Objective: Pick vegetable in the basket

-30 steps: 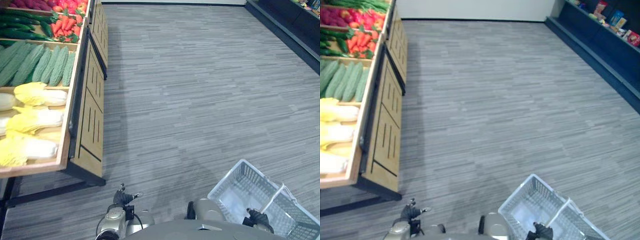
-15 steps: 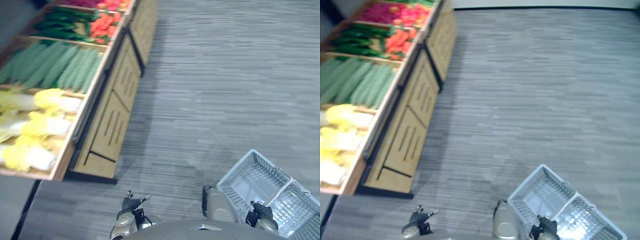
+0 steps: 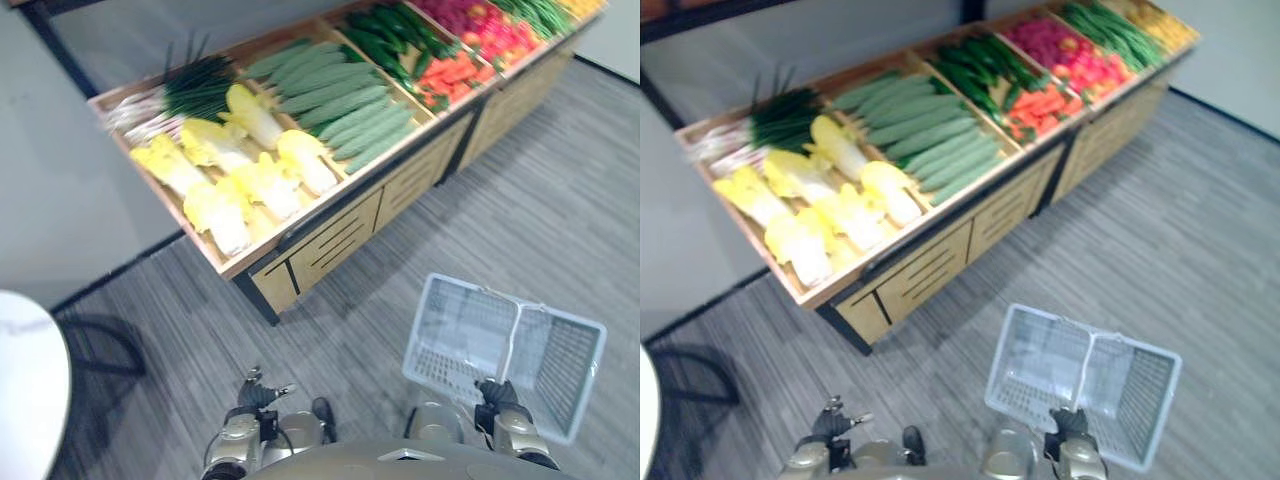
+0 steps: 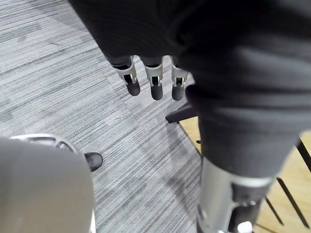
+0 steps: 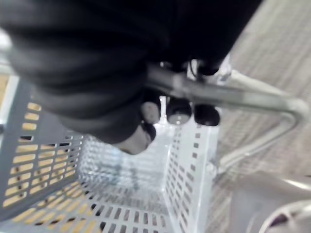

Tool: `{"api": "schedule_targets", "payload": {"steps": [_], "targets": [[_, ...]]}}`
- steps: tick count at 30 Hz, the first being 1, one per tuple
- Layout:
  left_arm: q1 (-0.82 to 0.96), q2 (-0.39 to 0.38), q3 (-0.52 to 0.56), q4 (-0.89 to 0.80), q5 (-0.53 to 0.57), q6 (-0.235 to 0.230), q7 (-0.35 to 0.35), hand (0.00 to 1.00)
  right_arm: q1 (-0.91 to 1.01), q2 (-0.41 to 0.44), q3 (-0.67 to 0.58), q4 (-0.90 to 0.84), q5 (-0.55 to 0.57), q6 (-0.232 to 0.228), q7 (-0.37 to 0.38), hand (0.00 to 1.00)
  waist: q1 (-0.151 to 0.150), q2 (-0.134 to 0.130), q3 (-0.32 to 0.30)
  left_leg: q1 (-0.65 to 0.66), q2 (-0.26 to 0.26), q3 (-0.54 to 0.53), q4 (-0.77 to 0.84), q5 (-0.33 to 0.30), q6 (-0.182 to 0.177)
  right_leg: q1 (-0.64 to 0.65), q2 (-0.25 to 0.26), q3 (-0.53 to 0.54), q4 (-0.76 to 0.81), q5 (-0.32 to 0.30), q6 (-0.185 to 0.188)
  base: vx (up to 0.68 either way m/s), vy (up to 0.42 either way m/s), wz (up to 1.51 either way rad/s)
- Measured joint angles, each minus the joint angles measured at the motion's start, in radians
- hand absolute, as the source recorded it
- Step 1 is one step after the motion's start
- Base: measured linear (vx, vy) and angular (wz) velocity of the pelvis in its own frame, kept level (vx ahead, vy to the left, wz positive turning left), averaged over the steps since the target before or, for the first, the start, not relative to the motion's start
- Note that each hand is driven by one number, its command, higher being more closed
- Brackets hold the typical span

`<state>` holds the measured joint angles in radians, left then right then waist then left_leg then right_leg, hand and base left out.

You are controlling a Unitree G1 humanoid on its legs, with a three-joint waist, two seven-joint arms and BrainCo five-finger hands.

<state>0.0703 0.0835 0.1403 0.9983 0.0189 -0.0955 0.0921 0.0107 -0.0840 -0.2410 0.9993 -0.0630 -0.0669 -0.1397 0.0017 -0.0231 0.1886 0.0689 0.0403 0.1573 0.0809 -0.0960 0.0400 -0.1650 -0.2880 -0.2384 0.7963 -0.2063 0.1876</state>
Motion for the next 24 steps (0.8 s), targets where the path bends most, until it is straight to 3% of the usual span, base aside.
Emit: {"api": "schedule_targets", "payload": {"steps": [3, 4, 5, 6, 7, 8, 9, 10, 13, 17, 18, 24], "targets": [[0.006, 0.005, 0.026, -0.015, -0.001, 0.0, 0.001, 0.0, -0.019, 0.019, -0.005, 0.008, 0.0, 0.001, 0.005, 1.0, 0.012, -0.006, -0.003, -0.007, 0.004, -0.113, -0.012, -0.01, -0.052, 0.0, 0.032, 0.234, -0.332, 0.01, 0.0, 0.25, -0.363, 1.27], [0.015, 0.015, 0.039, -0.024, -0.001, 0.0, 0.001, 0.0, -0.031, 0.029, -0.007, 0.013, 0.001, -0.002, 0.008, 1.0, 0.014, -0.011, -0.004, -0.017, 0.014, -0.158, -0.008, -0.019, -0.088, 0.002, 0.044, 0.34, -0.475, 0.058, -0.017, 0.19, -0.457, 0.81], [0.021, 0.024, 0.043, -0.023, -0.001, 0.0, 0.001, 0.0, -0.041, 0.034, -0.007, 0.014, 0.001, -0.003, 0.01, 1.0, 0.014, -0.028, -0.007, -0.019, 0.02, -0.182, -0.007, -0.025, -0.114, 0.011, 0.042, 0.364, -0.545, 0.112, -0.03, 0.19, -0.505, 0.8], [0.026, 0.034, 0.045, -0.023, -0.001, 0.0, 0.001, 0.0, -0.043, 0.039, -0.008, 0.015, 0.001, -0.003, 0.013, 1.0, 0.012, -0.039, -0.005, -0.019, 0.021, -0.198, -0.006, -0.031, -0.134, 0.02, 0.038, 0.368, -0.583, 0.137, -0.01, 0.13, -0.458, 0.75], [0.022, 0.014, 0.057, 0.002, 0.0, 0.005, 0.0, 0.0, -0.05, 0.028, -0.027, 0.02, 0.002, -0.004, 0.018, 1.0, 0.01, 0.006, 0.005, -0.019, 0.074, -0.234, -0.01, -0.027, -0.176, 0.043, 0.084, 0.321, -0.567, 0.113, -0.001, 0.12, -0.43, 0.64], [0.02, -0.001, 0.059, 0.001, 0.0, 0.001, -0.001, 0.0, -0.052, 0.022, -0.033, 0.02, 0.003, -0.001, 0.018, 1.0, 0.012, 0.019, 0.0, -0.017, 0.097, -0.233, -0.02, -0.015, -0.194, 0.048, 0.099, 0.301, -0.568, 0.101, -0.017, 0.15, -0.465, 0.74], [0.021, -0.019, 0.068, 0.001, 0.0, 0.001, -0.001, 0.0, -0.053, 0.011, -0.048, 0.021, 0.005, 0.007, 0.019, 1.0, 0.008, 0.049, -0.004, -0.01, 0.143, -0.227, -0.043, 0.016, -0.215, 0.073, 0.141, 0.258, -0.572, 0.089, -0.038, 0.16, -0.439, 0.63], [0.021, -0.027, 0.073, -0.002, 0.0, 0.0, 0.0, 0.0, -0.053, 0.005, -0.048, 0.032, 0.009, 0.015, 0.02, 1.0, 0.005, 0.06, -0.005, -0.006, 0.183, -0.221, -0.058, 0.048, -0.233, 0.096, 0.178, 0.228, -0.584, 0.083, -0.052, 0.16, -0.412, 0.57], [0.021, -0.037, 0.088, -0.077, -0.013, -0.003, 0.004, 0.0, -0.052, 0.006, -0.014, 0.045, 0.009, 0.017, 0.023, 1.0, 0.015, 0.056, -0.011, -0.011, 0.236, -0.204, -0.06, 0.089, -0.237, 0.104, 0.235, 0.209, -0.592, 0.074, -0.082, 0.09, -0.272, 0.14], [-0.011, -0.034, 0.071, -0.303, -0.048, -0.005, 0.068, 0.0, -0.024, 0.003, 0.0, 0.039, 0.009, 0.016, 0.019, 1.0, 0.006, 0.054, -0.012, -0.028, 0.21, -0.049, -0.04, 0.128, -0.192, 0.109, 0.213, 0.187, -0.598, 0.069, -0.098, 0.03, -0.086, 0.14], [-0.043, -0.027, 0.064, -0.377, -0.035, -0.025, 0.1, 0.0, -0.007, 0.0, 0.002, 0.035, 0.007, 0.014, 0.017, 1.0, 0.006, 0.06, -0.015, -0.027, 0.194, -0.004, -0.042, 0.14, -0.191, 0.113, 0.2, 0.188, -0.599, 0.07, -0.101, 0.0, -0.014, 0.13], [-0.218, 0.036, 0.085, -0.597, -0.029, -0.081, 0.262, 0.0, 0.038, -0.021, 0.018, 0.033, -0.003, 0.015, 0.009, 1.0, -0.016, 0.075, -0.023, 0.008, 0.17, 0.023, -0.078, 0.141, -0.189, 0.152, 0.179, 0.189, -0.65, 0.109, -0.094, -0.04, 0.041, 0.02]]}}
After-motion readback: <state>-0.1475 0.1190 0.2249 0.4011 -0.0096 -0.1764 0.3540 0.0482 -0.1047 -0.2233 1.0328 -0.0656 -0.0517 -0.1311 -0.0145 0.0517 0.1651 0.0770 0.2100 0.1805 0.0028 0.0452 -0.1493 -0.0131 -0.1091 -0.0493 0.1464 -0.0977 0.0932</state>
